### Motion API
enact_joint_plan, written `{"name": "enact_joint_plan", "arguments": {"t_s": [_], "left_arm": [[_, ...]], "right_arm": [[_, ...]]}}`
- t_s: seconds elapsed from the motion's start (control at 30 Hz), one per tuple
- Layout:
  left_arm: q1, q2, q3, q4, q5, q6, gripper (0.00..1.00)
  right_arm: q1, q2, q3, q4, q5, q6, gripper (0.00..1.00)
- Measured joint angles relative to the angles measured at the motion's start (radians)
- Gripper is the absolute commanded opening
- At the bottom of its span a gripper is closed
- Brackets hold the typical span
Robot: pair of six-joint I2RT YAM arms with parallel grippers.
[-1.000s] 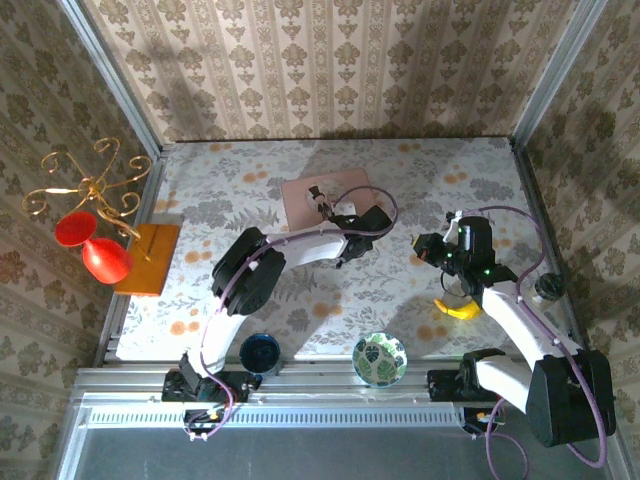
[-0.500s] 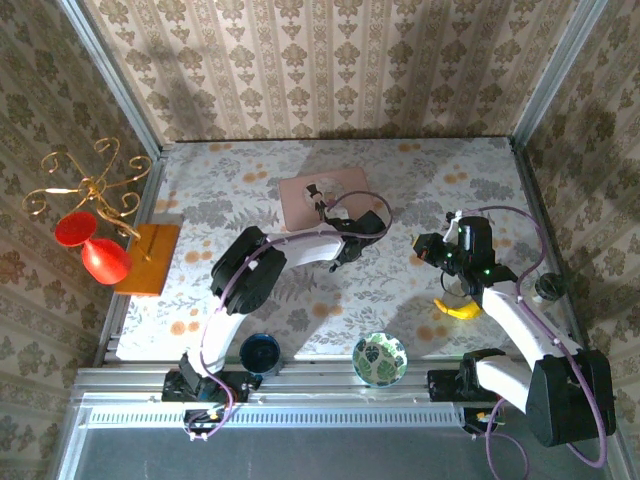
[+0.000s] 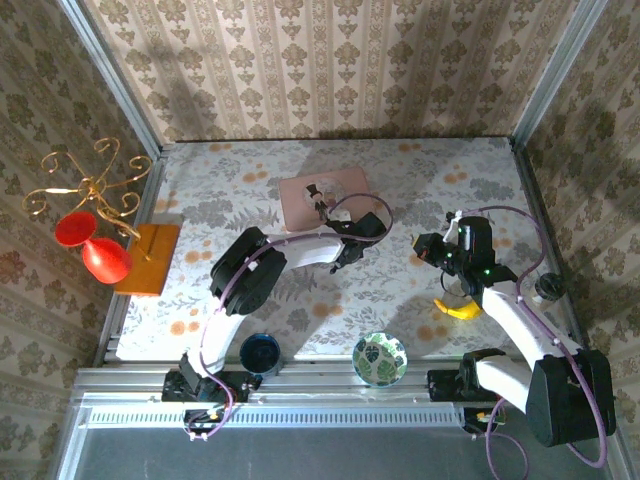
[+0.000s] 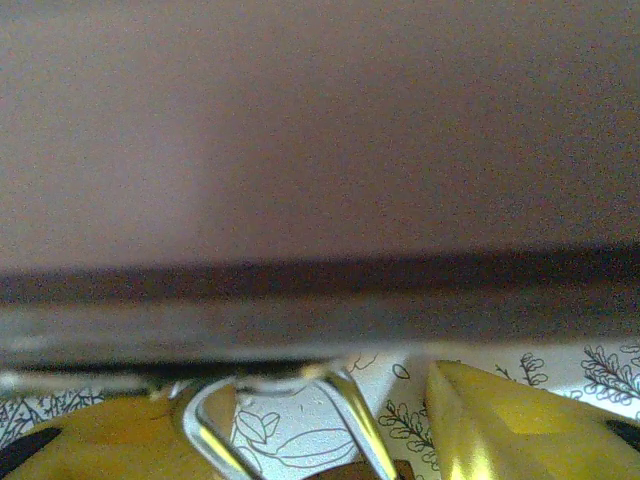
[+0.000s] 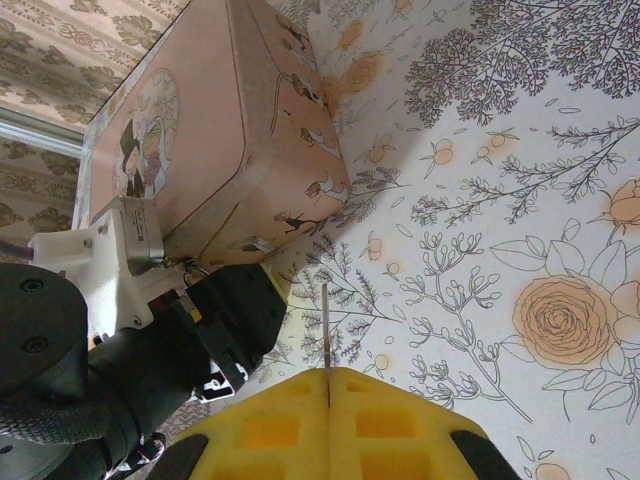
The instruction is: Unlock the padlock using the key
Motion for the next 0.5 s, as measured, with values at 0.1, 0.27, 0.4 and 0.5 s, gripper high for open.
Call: {"name": "enact_joint_plan", "arguments": {"t_s": [0.1,0.27,0.4,0.5], "left_arm": [[0.001,-0.002,-0.004,0.008,0.005,0.0,0.54],[0.001,-0.012,-0.019,0.03,0.012,0.006,0.44],[0.001,-0.019,-0.029,0.039,0.015,0.007,0.44],[0.001,-0.027,-0.033,0.045,0.018,0.007,0.44]], "right_arm": [[0.0,0.0,0.0,0.0,0.0,0.0,0.0],[0.0,0.0,0.0,0.0,0.0,0.0,0.0],[0.0,0.0,0.0,0.0,0.0,0.0,0.0],[0.0,0.0,0.0,0.0,0.0,0.0,0.0]]}}
